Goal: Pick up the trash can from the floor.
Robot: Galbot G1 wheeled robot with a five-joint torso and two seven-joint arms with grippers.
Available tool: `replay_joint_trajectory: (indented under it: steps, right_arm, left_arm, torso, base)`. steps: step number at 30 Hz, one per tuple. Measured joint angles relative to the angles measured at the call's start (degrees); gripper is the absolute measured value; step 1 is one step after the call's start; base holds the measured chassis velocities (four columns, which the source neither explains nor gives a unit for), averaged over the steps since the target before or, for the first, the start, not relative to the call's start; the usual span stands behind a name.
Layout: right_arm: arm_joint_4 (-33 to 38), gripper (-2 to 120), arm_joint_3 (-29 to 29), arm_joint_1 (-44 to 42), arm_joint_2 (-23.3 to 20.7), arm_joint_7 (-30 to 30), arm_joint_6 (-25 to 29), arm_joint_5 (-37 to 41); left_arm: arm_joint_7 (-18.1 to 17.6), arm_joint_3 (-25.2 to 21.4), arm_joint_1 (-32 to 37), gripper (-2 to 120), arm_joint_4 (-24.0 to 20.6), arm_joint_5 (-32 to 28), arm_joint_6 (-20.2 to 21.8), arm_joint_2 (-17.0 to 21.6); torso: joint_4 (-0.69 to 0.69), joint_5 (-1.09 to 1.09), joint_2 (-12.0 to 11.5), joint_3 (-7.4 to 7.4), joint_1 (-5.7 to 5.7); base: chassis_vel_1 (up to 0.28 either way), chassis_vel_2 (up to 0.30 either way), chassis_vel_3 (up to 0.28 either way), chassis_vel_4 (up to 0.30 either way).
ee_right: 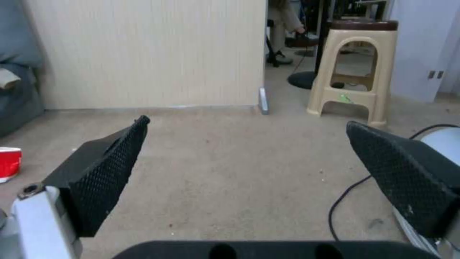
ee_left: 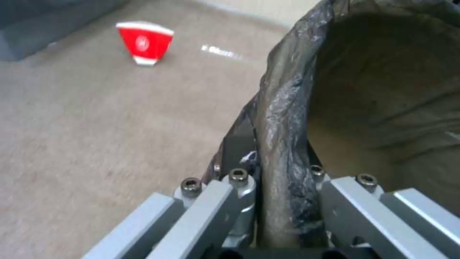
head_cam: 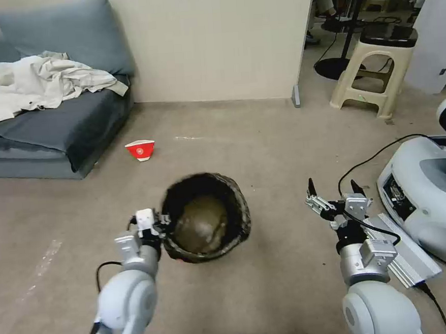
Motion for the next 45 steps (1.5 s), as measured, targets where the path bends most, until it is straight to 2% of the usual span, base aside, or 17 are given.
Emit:
replay_joint_trajectory:
  steps: [4,10,19,45]
  right_arm:
    - [0.0,100,0.0,0.2,0.0,0.0,0.0,0.0]
    - [-0.2,100,0.0,0.9,0.2,0.3,-0.2,0.0]
    - [0.2,100,-0.1,0.8,0.3,0.3,-0.4,0.0]
    - [0.5,100,-0.3,0.6,0.4,0.4,-0.4,-0.1]
  left_arm:
    - [0.7,-2.0,1.4,3,-3.1,-2.7,-0.8,0.9]
    - [1.1,-2.1,3.3,3,-5.7,-1.6,-1.5,1.3]
    - [1.4,-1.4,3.8,3,-5.6,1.0,-1.9,1.0]
    - [1.5,-1.3,3.8,3,-5.6,1.7,-1.9,0.7]
  torso:
    - [-0.01,0.0,0.0,0.0,0.0]
    - [-0.01,-0.01,0.0,0.0,0.0]
    - [-0.01,-0.01,0.0,0.0,0.0]
    - [-0.01,-0.01,0.0,0.0,0.0]
  base:
    - [0.0,0.0,0.0,0.0]
    - [0.0,0.0,0.0,0.0]
    - [0.0,0.0,0.0,0.0]
    - [0.0,0.0,0.0,0.0]
